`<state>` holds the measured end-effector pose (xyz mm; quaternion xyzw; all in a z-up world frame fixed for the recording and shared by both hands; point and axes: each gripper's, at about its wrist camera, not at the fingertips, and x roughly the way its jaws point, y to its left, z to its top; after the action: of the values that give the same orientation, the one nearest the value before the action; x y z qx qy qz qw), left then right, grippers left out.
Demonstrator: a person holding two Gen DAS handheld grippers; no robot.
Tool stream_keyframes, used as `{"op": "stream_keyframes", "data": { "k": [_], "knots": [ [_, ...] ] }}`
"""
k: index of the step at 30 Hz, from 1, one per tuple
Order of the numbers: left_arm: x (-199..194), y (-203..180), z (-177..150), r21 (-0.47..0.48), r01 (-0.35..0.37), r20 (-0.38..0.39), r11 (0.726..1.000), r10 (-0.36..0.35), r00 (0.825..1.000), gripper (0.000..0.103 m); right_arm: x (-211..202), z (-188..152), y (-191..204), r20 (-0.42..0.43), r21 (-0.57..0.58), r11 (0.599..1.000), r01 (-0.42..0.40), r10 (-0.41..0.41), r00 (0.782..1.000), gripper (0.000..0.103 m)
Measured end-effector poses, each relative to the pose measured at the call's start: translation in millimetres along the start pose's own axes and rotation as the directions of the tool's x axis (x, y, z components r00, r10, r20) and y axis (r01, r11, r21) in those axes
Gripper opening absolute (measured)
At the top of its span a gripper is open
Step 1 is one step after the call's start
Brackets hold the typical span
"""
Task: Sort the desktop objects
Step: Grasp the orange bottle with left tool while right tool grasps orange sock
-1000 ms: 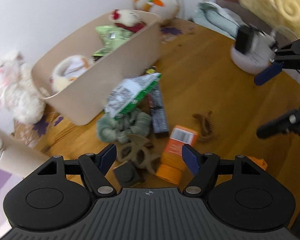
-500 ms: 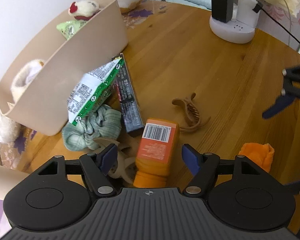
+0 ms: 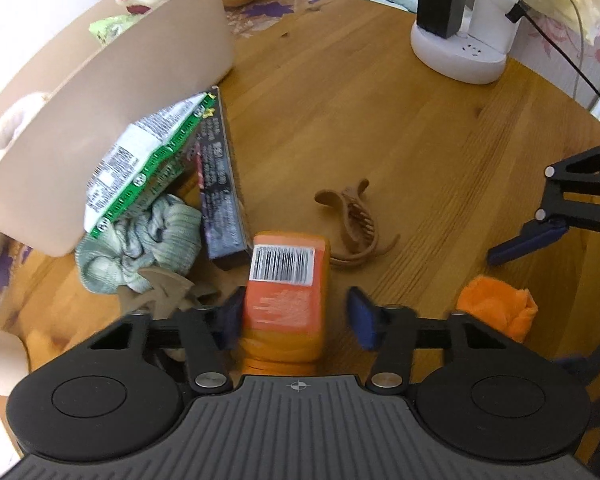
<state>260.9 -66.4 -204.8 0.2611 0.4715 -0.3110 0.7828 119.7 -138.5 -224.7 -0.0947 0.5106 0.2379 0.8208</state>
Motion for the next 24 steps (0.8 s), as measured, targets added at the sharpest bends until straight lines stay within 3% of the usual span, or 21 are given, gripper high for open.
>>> {"op": "stream_keyframes", "data": {
  "k": [5,7,10,17,24],
  "knots": [
    [0.6,-3.5,-5.5,-0.018,-0.025,0.019,1.0,0.025,0.999,0.039,0.1,0.5,-2.3,0.017,-0.003,0.999,0.036,-0.036,0.999,0.041],
    [0.0,-3.9,-6.7,-0.031,-0.013,0.022,0.999,0.013,1.0,0.039,-1.8,-0.8,-5.1,0.023,0.003,0.999,0.051,-0.051,0.998,0.026],
    [-2.1,-2.3,-9.8,-0.06,0.009,0.021,0.998,-0.007,1.0,0.039,-3.3,-0.8,-12.7,0.017,0.027,0.999,0.035,-0.035,0.999,0.012],
    [-12.1,-0.7,-18.3,-0.096,0.008,0.034,0.995,-0.005,0.999,0.039,-7.2,-5.0,-17.1,0.01,0.054,0.998,0.01,-0.01,1.0,0.01],
    [-36.1,-0.5,-21.2,-0.136,0.06,0.093,0.989,-0.047,0.995,0.039,-14.9,0.6,-20.8,0.041,0.08,0.997,0.003,-0.006,0.999,0.01]
  ]
}}
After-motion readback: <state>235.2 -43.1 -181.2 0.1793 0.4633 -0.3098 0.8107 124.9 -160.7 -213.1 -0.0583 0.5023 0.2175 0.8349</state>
